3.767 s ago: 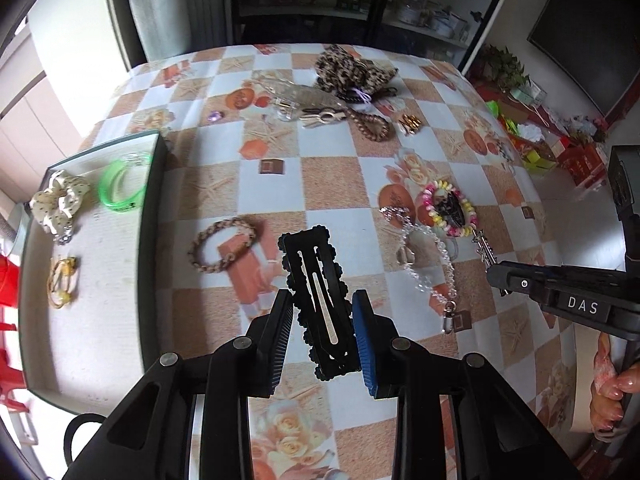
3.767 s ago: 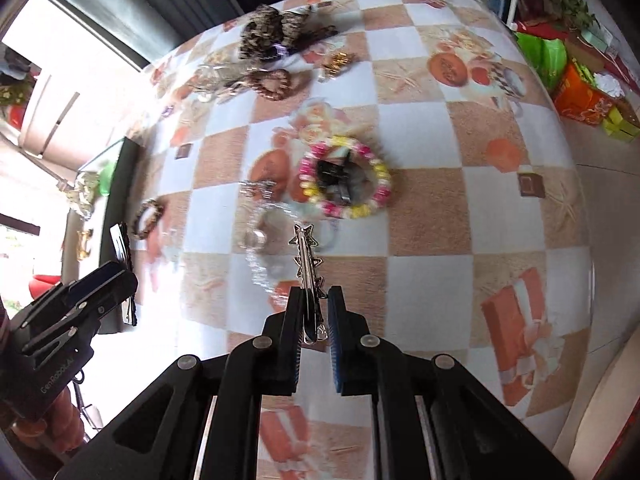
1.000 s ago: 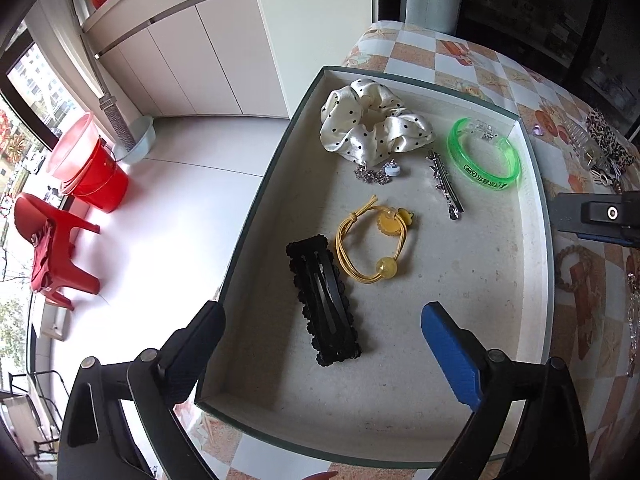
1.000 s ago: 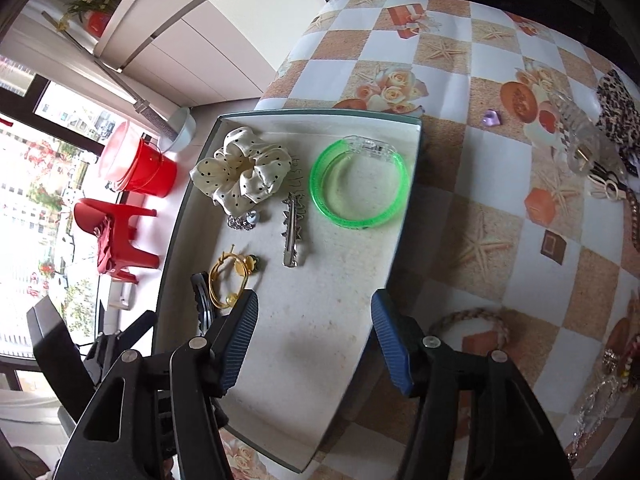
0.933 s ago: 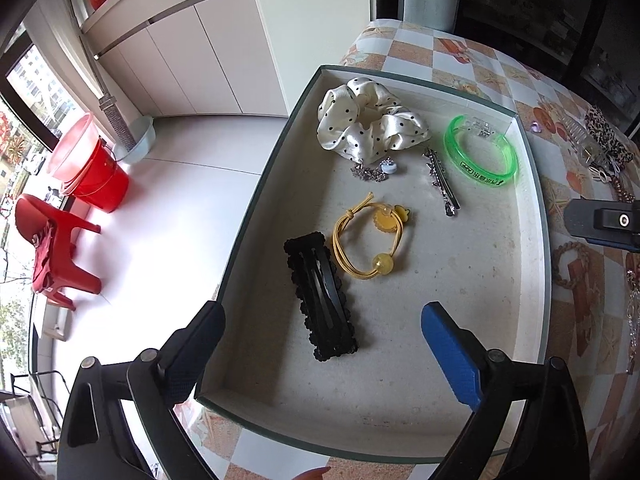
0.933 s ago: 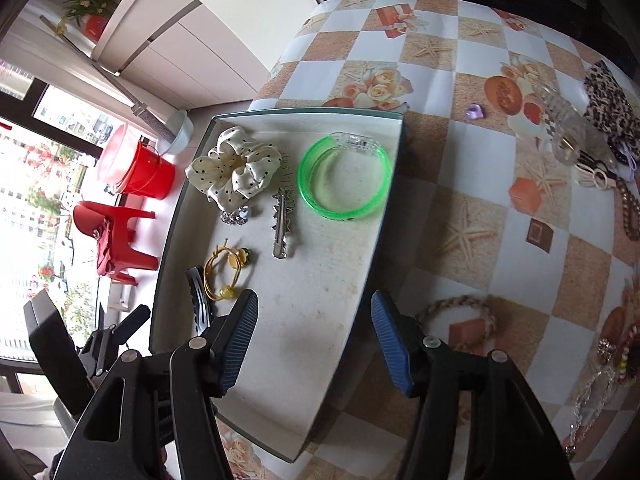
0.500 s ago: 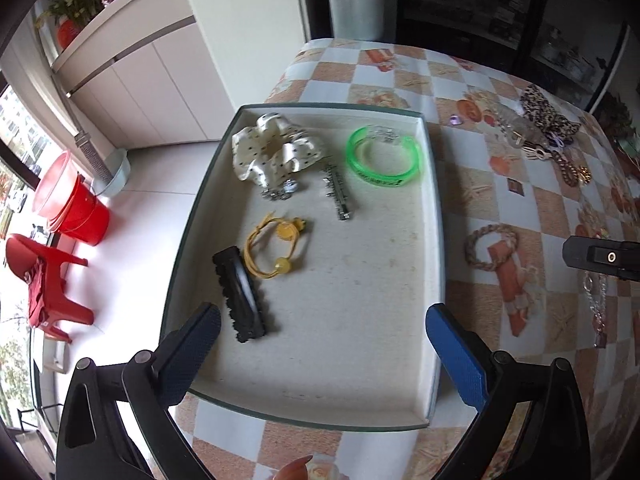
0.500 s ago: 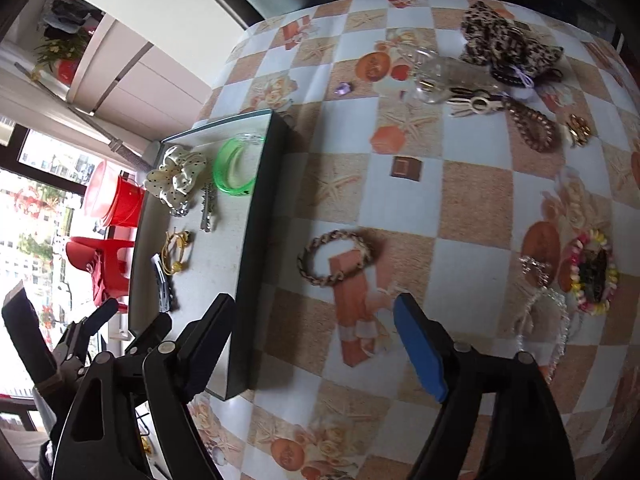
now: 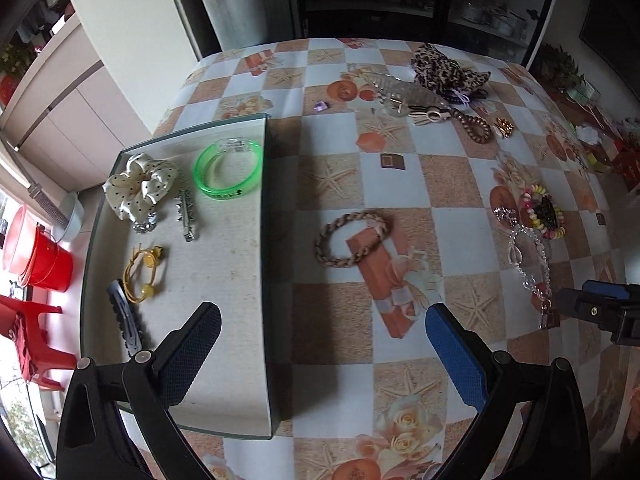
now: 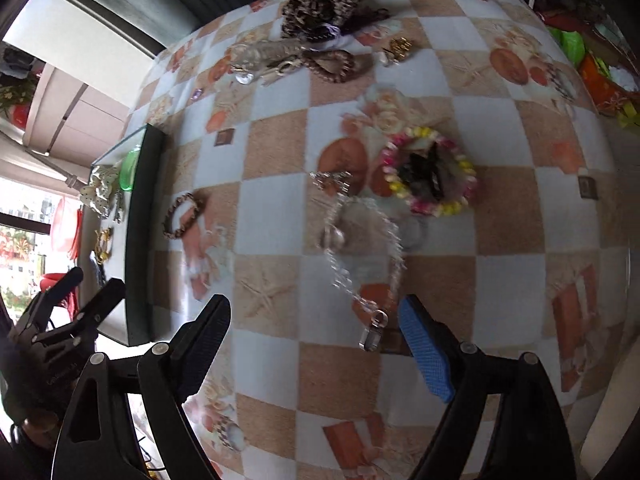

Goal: Organize jewelry
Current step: 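Move both tools back over the braided hair tie and crystal bracelet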

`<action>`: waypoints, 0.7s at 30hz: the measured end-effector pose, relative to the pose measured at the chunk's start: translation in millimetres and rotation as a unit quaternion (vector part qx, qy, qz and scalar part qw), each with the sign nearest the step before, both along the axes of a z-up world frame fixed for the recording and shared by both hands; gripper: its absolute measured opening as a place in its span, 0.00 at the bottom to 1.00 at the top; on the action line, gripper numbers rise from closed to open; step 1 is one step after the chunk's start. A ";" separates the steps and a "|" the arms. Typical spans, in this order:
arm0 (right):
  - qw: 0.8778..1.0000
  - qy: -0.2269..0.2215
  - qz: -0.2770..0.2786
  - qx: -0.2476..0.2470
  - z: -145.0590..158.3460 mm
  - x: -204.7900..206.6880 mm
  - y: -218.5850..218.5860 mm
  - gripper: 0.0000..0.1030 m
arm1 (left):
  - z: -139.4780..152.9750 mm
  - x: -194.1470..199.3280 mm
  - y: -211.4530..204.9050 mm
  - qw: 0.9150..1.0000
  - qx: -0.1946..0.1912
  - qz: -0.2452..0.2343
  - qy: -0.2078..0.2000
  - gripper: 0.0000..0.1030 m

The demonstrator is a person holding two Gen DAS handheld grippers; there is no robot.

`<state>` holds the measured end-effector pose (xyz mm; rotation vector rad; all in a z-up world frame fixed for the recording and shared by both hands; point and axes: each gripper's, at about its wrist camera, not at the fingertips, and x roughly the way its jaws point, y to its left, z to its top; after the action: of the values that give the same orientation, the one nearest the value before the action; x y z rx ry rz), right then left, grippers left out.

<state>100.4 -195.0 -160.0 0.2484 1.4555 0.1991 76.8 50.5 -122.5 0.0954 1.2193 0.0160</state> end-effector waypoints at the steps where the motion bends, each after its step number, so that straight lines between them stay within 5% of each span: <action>1: 1.000 0.004 -0.001 -0.008 -3.1 -4.4 -6.1 0.85 | -3.7 -0.3 -4.5 1.000 -0.002 -0.004 0.003 1.00; 13: 0.999 0.025 -0.002 -0.030 -26.3 -30.8 -29.2 0.85 | -34.5 20.3 -31.5 1.000 0.010 -0.020 0.022 1.00; 21: 0.999 0.013 0.001 -0.032 -25.6 -13.9 -26.3 0.85 | -43.6 49.6 -34.5 1.000 0.003 -0.001 0.013 1.00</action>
<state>86.5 -221.3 -185.6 0.1985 1.4851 0.1504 126.4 16.1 -166.1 0.1023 1.2452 0.0179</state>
